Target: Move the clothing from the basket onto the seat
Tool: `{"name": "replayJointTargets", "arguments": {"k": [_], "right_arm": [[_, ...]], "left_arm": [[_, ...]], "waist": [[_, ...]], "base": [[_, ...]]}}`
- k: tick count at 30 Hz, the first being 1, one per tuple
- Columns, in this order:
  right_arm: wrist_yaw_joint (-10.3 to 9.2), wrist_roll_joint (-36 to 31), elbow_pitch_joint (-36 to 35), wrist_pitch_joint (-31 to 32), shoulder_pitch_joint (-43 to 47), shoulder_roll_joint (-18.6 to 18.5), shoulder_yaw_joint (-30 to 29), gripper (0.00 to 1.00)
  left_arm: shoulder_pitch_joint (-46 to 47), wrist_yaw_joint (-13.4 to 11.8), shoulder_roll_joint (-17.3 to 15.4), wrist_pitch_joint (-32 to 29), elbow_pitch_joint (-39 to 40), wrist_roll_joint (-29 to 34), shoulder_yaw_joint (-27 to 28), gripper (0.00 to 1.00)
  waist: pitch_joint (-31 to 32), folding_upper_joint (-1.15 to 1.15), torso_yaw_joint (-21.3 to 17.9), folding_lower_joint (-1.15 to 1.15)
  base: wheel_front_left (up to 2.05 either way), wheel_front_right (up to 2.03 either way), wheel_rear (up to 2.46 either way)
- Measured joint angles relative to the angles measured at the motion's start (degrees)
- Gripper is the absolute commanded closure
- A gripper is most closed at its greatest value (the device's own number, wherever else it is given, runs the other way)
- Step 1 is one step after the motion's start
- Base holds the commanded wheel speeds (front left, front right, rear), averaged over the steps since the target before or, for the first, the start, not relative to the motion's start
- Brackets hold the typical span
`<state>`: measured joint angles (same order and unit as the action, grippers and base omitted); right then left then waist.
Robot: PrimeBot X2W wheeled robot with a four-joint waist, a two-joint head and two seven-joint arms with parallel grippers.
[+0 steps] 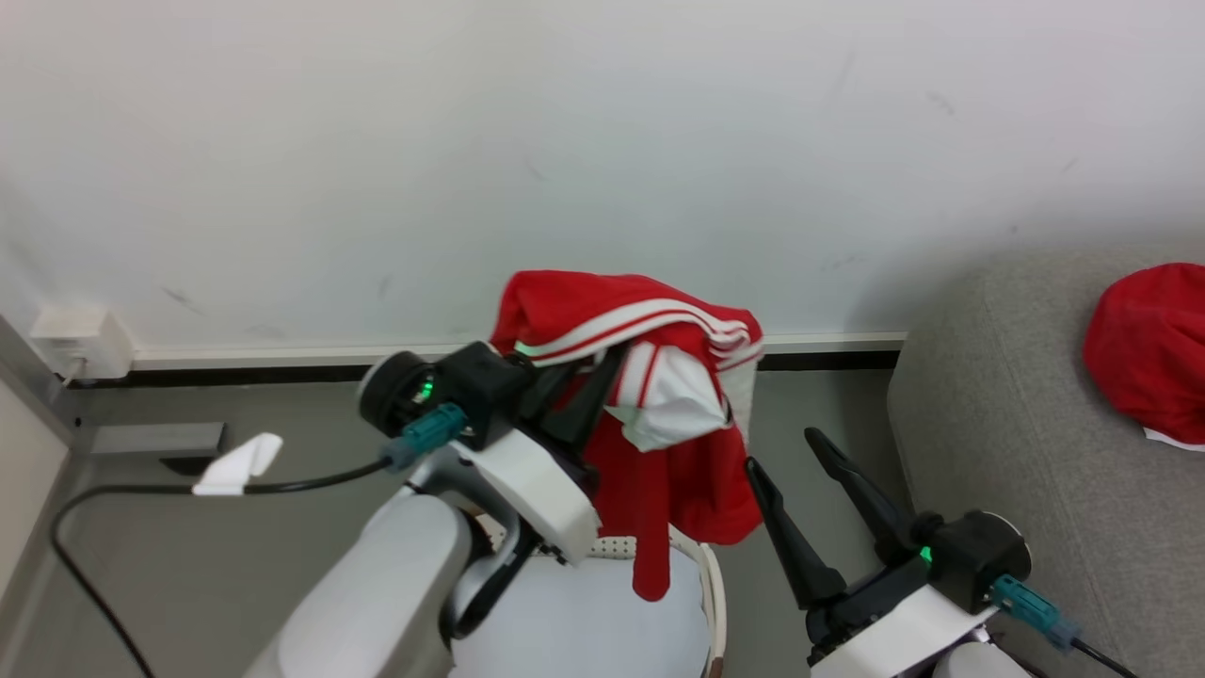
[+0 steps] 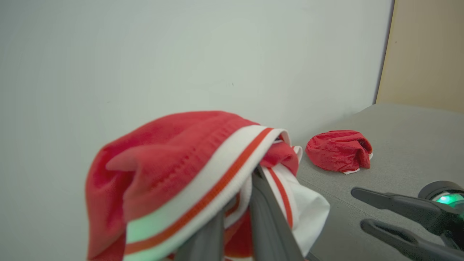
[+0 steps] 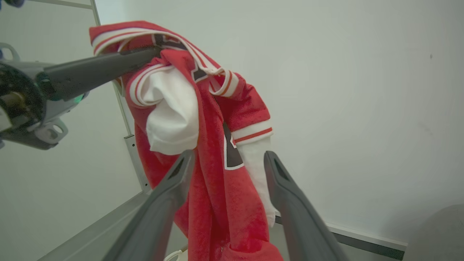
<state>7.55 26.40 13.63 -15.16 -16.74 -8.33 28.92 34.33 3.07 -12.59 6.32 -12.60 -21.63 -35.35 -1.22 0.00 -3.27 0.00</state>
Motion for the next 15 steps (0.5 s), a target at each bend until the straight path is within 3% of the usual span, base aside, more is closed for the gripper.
{"name": "replayJointTargets", "arguments": {"k": [15], "right_arm": [[0.00,0.5,15.7,0.0,-8.2,1.3,6.1,0.00]], "left_arm": [[-0.1,1.5,4.0,-0.7,0.1,0.1,-5.9,1.00]], "waist": [[0.6,0.00,5.2,0.00]], "base": [[0.00,0.00,0.00]]}}
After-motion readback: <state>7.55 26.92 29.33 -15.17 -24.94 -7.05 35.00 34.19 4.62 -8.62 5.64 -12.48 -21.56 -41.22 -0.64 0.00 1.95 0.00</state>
